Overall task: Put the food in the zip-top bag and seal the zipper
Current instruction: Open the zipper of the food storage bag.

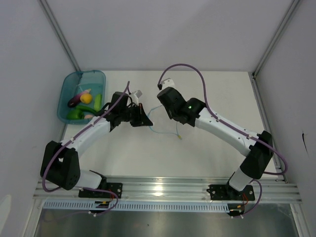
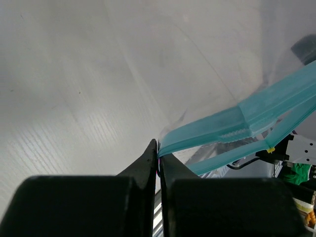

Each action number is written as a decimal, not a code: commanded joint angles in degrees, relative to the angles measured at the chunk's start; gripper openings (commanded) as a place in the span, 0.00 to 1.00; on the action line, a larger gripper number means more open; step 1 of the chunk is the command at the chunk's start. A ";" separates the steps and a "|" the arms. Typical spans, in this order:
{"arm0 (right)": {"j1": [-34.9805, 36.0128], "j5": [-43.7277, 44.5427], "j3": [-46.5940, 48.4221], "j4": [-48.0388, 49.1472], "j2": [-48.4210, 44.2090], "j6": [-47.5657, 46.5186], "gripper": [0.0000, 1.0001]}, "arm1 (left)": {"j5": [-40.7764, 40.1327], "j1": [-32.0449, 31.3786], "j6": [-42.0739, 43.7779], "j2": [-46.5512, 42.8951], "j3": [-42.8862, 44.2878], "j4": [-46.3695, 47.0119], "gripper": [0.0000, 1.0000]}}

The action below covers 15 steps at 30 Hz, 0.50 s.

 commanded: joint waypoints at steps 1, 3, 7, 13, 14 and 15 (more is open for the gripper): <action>0.44 -0.07 -0.78 2.56 1.16 1.50 0.00 | -1.74 -0.15 2.46 0.65 3.52 -0.47 0.04; 0.44 -0.68 -1.74 3.18 0.99 1.60 0.00 | -2.71 -0.15 2.90 0.39 3.87 -0.13 0.12; 0.09 -2.35 -3.76 5.63 -0.24 3.61 0.00 | -4.82 -0.15 3.34 0.56 5.72 -0.74 0.17; -0.79 -8.42 -5.17 7.75 0.11 5.72 0.00 | -11.32 -0.15 2.03 -8.11 0.81 6.45 0.48; -0.88 -8.68 -5.17 8.02 0.11 5.90 0.00 | -12.20 -0.15 2.02 -9.53 -0.42 8.29 0.50; -1.05 -9.55 -5.09 8.37 0.28 5.99 0.00 | -12.99 -0.15 2.02 -10.68 -1.39 8.92 0.49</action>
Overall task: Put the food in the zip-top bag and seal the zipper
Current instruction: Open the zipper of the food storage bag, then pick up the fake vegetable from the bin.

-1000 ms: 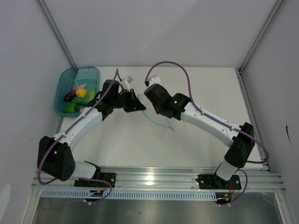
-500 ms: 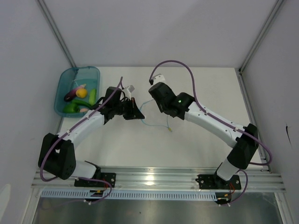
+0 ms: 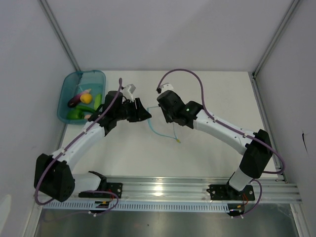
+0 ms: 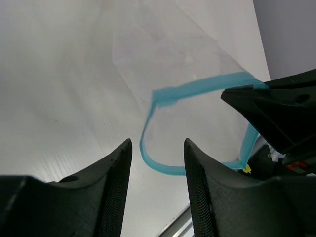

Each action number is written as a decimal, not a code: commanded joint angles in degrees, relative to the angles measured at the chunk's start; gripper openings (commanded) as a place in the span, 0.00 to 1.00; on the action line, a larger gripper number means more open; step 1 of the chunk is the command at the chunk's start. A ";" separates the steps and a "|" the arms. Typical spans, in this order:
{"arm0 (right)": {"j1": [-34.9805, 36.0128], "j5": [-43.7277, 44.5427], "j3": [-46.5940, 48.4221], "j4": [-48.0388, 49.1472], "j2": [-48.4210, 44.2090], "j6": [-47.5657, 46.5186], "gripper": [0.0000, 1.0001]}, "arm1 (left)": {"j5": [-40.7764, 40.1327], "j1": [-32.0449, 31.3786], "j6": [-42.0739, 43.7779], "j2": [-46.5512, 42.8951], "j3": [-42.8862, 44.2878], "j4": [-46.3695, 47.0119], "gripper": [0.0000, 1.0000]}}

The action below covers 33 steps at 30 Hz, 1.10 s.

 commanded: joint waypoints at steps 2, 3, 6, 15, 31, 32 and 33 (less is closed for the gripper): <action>-1.21 -4.75 0.49 3.98 -0.67 2.80 0.00 | -7.53 -0.13 0.39 -9.97 -3.56 6.48 0.50; -1.39 -5.46 0.14 4.59 -0.68 2.98 0.00 | -9.20 -0.13 0.47 -11.38 -3.57 6.83 0.52; -1.47 -7.66 -1.88 7.22 -1.55 3.85 0.00 | -18.60 0.04 0.56 -17.88 -6.55 8.58 0.87; -2.44 -11.53 -2.94 8.90 1.08 3.25 0.00 | -25.49 10.31 -2.78 -17.92 -5.86 7.10 1.00; -6.31 -16.54 -6.46 12.68 -1.11 1.22 0.00 | -31.05 26.75 -4.18 -1.39 5.13 2.52 0.80; -6.31 -16.45 -6.89 13.12 -1.46 1.13 0.00 | -28.49 27.90 -4.19 0.02 5.39 3.40 0.76; -6.22 -16.45 -7.16 13.30 -1.64 0.78 0.00 | -27.16 29.73 -4.71 2.12 5.05 4.97 0.74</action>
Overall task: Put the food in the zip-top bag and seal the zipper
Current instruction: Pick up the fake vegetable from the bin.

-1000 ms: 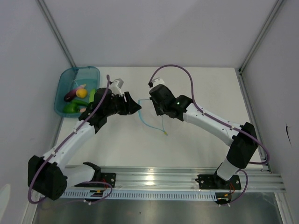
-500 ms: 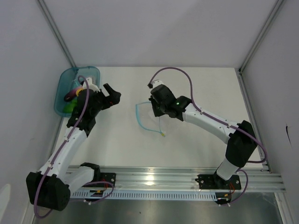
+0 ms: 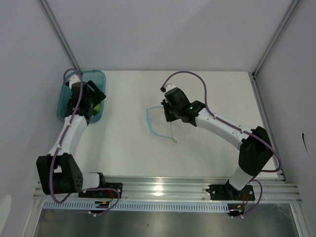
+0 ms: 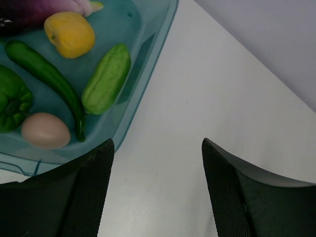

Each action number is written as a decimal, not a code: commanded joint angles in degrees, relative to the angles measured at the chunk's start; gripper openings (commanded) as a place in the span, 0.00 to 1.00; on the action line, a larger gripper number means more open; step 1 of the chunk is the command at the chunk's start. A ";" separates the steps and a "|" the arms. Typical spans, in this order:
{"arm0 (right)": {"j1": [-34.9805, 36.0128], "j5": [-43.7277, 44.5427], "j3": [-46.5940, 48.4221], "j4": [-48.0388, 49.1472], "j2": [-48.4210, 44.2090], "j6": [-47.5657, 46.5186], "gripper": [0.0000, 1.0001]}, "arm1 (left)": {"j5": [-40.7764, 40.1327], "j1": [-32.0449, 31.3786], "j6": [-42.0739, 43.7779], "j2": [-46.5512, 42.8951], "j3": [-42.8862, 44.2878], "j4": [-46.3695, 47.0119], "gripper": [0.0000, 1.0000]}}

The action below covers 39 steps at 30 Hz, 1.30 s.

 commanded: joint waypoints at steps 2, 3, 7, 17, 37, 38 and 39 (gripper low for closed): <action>0.34 0.05 -1.04 2.61 -2.93 -1.27 0.00 | 10.41 6.74 -5.02 4.68 -0.65 5.86 0.72; 0.34 0.05 -1.04 2.44 -2.85 -1.27 0.00 | 11.67 8.84 -5.91 4.94 -1.72 7.97 0.72; 0.34 0.31 -1.22 2.08 -2.85 -1.71 0.00 | 5.99 12.63 -9.69 9.50 -0.78 1.19 0.69; 0.25 -0.56 -1.92 2.70 -2.76 -1.63 0.00 | -8.61 17.73 -14.61 16.54 9.08 -12.82 0.85; 0.07 -1.53 -4.29 4.89 -3.29 -1.71 0.00 | -8.45 21.43 -28.15 32.09 26.30 -29.27 0.89; 0.07 -1.62 -4.29 4.89 -3.20 -1.71 0.00 | -7.40 21.43 -28.15 32.88 26.22 -29.71 0.89; 0.07 -1.53 -4.29 4.89 -3.20 -1.71 0.00 | -7.22 21.43 -28.24 33.68 28.39 -30.50 0.89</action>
